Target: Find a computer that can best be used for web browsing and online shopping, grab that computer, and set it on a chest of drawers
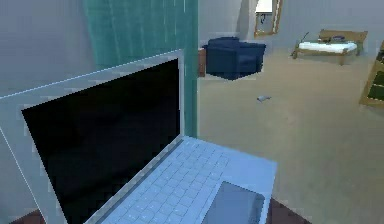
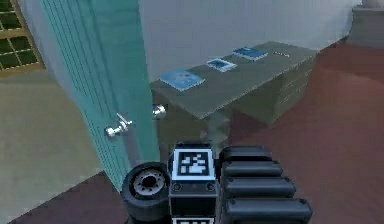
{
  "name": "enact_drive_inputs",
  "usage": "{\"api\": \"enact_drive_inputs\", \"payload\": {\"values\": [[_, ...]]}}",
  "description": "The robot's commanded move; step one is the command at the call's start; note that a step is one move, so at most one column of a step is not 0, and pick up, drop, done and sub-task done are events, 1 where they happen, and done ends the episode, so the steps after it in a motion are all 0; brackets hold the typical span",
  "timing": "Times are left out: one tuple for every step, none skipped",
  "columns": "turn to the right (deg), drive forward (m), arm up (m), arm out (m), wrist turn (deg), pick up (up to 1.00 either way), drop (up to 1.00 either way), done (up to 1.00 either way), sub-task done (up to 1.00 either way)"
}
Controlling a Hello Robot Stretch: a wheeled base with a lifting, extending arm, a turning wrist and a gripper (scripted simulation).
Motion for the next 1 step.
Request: {"api": "enact_drive_inputs", "payload": {"values": [[0.0,0.40,0.00,0.00,0.0,0.00,0.00,0.00,0.00]]}}
